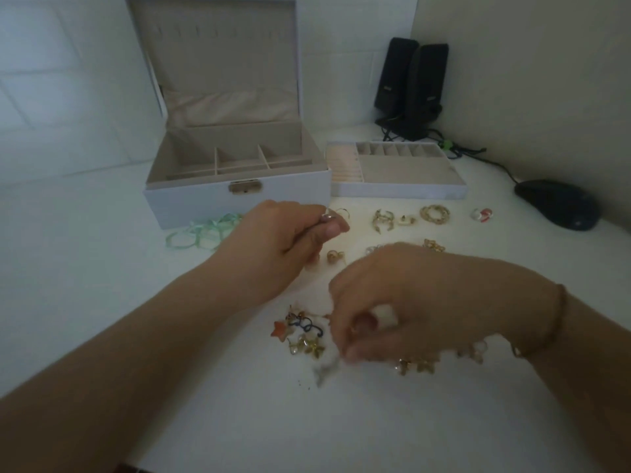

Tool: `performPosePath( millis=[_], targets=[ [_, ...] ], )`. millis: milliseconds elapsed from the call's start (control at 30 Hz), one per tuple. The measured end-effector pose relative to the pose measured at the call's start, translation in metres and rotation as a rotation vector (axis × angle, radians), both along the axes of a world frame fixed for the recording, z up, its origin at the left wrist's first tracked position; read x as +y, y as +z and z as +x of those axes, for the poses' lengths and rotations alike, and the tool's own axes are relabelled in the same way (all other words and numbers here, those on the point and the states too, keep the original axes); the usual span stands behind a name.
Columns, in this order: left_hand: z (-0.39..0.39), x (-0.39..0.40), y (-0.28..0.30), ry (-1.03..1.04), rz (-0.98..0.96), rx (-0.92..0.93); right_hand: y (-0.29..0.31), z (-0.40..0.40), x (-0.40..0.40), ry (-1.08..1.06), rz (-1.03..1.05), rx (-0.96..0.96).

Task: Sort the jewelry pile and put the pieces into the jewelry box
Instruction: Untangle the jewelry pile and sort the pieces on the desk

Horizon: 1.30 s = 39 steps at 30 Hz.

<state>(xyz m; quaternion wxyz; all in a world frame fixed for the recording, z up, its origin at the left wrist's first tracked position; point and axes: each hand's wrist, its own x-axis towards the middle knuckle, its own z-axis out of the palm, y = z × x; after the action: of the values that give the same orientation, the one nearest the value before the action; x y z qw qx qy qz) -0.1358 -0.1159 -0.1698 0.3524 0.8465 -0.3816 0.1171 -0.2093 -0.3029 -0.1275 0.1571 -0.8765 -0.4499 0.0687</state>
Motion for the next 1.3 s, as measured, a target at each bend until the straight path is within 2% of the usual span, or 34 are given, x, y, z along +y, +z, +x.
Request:
performPosePath(
  millis=[67, 167, 233, 433, 600, 733, 833, 933, 1033, 1100, 1233, 1300],
  targets=[
    [-0.003, 0.000, 0.000, -0.032, -0.063, 0.050, 0.006, 0.006, -0.009, -0.156, 0.356, 0.035],
    [-0.006, -0.006, 0.000, -0.100, -0.270, 0.235, 0.005, 0.014, -0.010, -0.417, 0.919, 0.035],
    [-0.009, -0.013, 0.000, -0.110, -0.385, 0.322, 0.000, 0.018, -0.003, -0.566, 1.052, 0.055],
    [-0.015, -0.022, 0.001, -0.133, -0.580, 0.458, -0.009, 0.017, 0.011, -0.682, 0.921, 0.157],
    [-0.017, -0.024, 0.001, -0.231, -0.684, 0.563, -0.011, 0.015, 0.017, -0.692, 0.969, 0.159],
    [-0.015, -0.024, 0.000, -0.217, -0.651, 0.577, -0.011, 0.013, 0.022, -0.729, 1.028, 0.150],
    [-0.015, -0.022, -0.001, -0.193, -0.555, 0.483, -0.005, 0.014, 0.019, -0.726, 0.945, 0.132],
    [-0.013, -0.017, -0.002, -0.127, -0.430, 0.376, 0.013, 0.019, -0.009, -0.815, 0.730, 0.054],
    [-0.010, -0.009, -0.003, -0.035, -0.240, 0.144, 0.033, 0.022, -0.063, -0.970, 0.643, -0.050],
    [-0.008, -0.005, -0.001, 0.001, -0.162, 0.033, 0.041, 0.024, -0.096, -1.048, 0.545, -0.048],
    [-0.004, -0.002, 0.001, -0.007, -0.045, -0.033, 0.025, 0.027, -0.124, -1.175, 0.141, -0.010],
    [-0.004, -0.002, 0.001, -0.030, -0.012, -0.061, 0.008, 0.023, -0.129, -1.217, 0.117, -0.001]
  ],
)
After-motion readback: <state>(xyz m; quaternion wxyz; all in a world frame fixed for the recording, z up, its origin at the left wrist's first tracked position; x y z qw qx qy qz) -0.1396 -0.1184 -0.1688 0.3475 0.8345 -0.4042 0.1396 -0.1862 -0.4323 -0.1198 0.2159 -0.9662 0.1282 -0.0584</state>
